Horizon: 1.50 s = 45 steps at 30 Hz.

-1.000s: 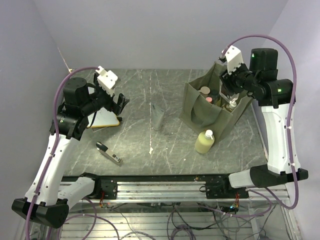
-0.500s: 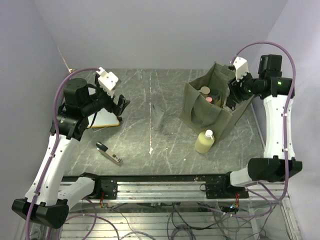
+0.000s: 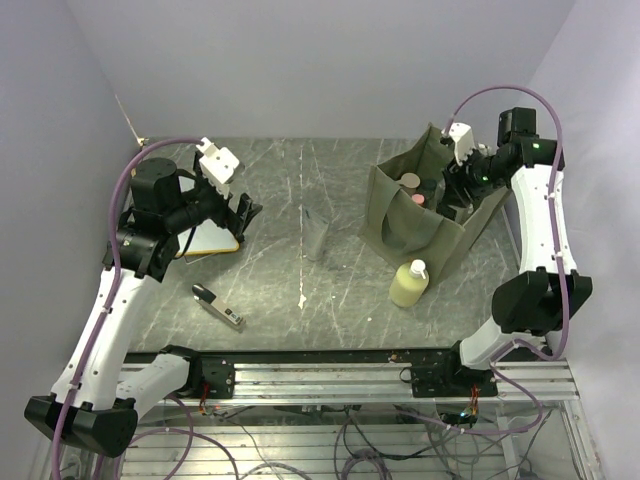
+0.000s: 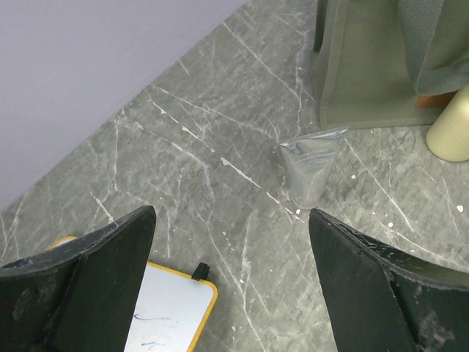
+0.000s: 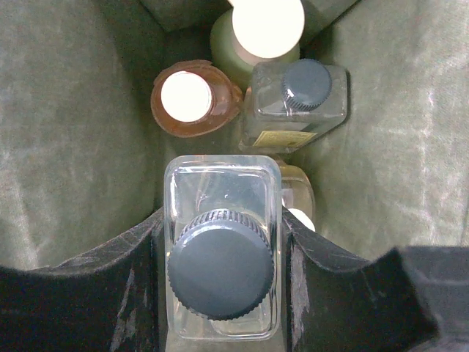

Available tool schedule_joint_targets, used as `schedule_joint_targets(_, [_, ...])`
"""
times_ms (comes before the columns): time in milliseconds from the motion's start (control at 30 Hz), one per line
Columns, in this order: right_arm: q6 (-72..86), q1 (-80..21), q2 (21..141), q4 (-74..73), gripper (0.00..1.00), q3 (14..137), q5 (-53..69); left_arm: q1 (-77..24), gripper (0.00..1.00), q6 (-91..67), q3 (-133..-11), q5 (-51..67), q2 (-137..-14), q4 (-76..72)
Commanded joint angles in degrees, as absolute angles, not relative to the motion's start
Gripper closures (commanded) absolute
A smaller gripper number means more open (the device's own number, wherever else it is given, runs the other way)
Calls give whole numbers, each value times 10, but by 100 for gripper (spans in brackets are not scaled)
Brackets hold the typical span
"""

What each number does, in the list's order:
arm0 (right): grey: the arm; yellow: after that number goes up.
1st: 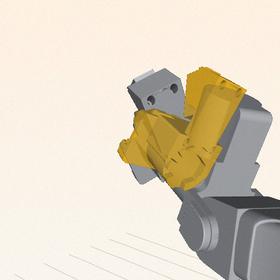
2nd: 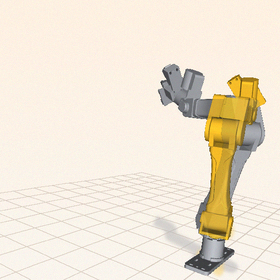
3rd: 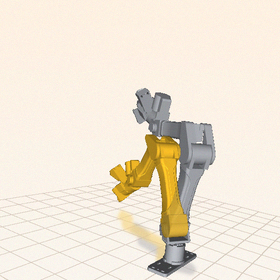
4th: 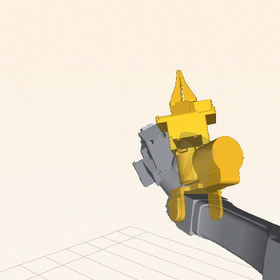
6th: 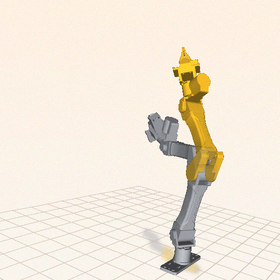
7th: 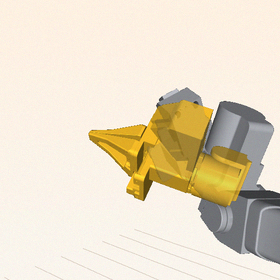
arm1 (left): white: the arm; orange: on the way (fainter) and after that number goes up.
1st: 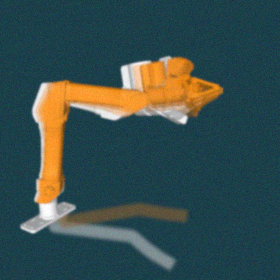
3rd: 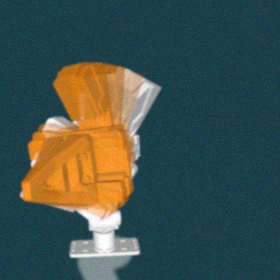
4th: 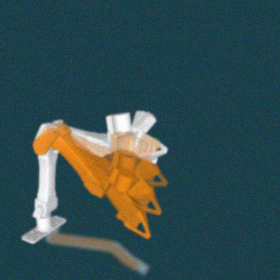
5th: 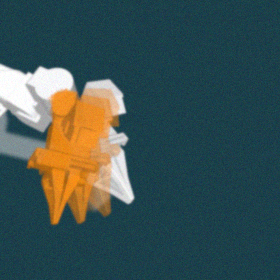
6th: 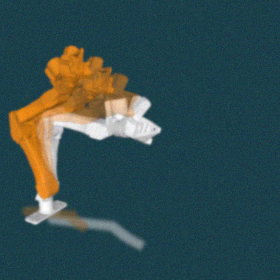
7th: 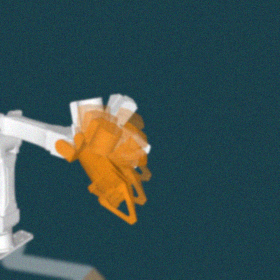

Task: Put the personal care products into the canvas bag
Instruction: Place the care product in the canvas bag.

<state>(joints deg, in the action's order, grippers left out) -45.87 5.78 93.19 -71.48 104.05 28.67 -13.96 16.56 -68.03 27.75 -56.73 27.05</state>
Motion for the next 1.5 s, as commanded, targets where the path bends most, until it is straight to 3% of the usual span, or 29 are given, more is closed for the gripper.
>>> schedule_joint_targets(0, [-487,62,925,-687,100,1062,299,-134,4,174,-678,298,-563,251])
schedule_joint_targets(800, [-534,69,945,-615,100,956,262,-134,5,190,-665,332,-561,253])
schedule_joint_targets(1067, [-535,70,960,-599,95,931,223,-134,6,193,-660,341,-558,253])
schedule_joint_targets(1467, [-545,70,974,-603,77,905,193,-134,7,197,-660,353,-554,258])
